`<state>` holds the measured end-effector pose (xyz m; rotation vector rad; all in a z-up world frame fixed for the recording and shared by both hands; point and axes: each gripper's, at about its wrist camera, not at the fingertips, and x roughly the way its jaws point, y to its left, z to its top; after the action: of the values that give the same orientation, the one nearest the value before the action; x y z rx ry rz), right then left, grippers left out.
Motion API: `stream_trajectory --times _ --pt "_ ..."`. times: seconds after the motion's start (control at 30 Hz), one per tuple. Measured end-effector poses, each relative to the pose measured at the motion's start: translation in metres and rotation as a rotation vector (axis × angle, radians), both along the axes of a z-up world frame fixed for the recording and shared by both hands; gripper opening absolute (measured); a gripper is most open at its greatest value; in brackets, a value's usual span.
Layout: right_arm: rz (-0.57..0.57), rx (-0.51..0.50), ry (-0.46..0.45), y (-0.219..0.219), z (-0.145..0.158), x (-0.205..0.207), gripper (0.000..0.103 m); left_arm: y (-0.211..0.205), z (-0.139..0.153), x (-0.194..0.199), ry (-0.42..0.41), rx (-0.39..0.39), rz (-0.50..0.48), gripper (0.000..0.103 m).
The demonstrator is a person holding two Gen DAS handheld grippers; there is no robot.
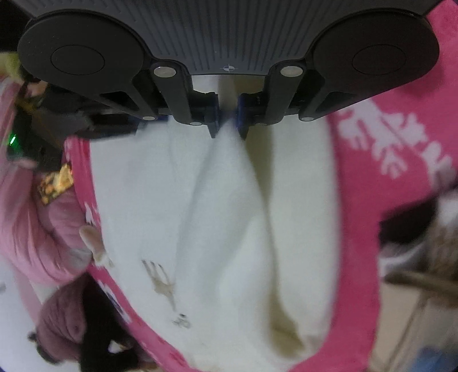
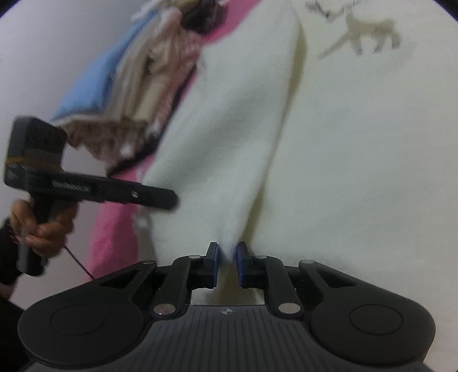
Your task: Fold clothes
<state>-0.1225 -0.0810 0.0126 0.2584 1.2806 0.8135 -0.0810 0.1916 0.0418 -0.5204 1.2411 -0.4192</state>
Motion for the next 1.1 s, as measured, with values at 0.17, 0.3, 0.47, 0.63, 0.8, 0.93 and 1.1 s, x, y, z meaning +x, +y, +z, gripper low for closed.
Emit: stream_trajectory --times 0.17,0.3,0.47,0.63,0.8,0.93,1.1 --pt "-0.029 0.027 0.034 -0.010 0.001 0.001 0.024 0.019 0.013 0.023 -0.100 -0.063 0.109 0.029" --pt "-0.068 0.049 0.027 -0.020 0.006 0.007 0.026 0.028 0.012 0.052 -0.101 -0.137 0.183 0.037" --pt "-0.129 0.067 0.015 -0.036 0.011 0.014 0.032 0.013 0.008 0.032 -0.042 -0.174 0.034 0.040" --pt "-0.167 0.089 0.028 -0.042 0.009 0.028 0.034 0.008 0.007 -0.010 0.008 -0.120 -0.026 0.040" --pt "-0.175 0.131 0.036 -0.041 0.008 0.030 0.045 0.035 0.026 -0.028 -0.070 -0.068 0.033 0.040" --pt "-0.145 0.164 0.057 -0.026 0.005 0.030 0.048 0.029 0.028 -0.029 -0.100 0.020 -0.014 0.042" --pt "-0.130 0.154 0.075 -0.016 0.000 0.028 0.048 -0.002 0.029 -0.029 -0.136 0.047 -0.187 0.053"
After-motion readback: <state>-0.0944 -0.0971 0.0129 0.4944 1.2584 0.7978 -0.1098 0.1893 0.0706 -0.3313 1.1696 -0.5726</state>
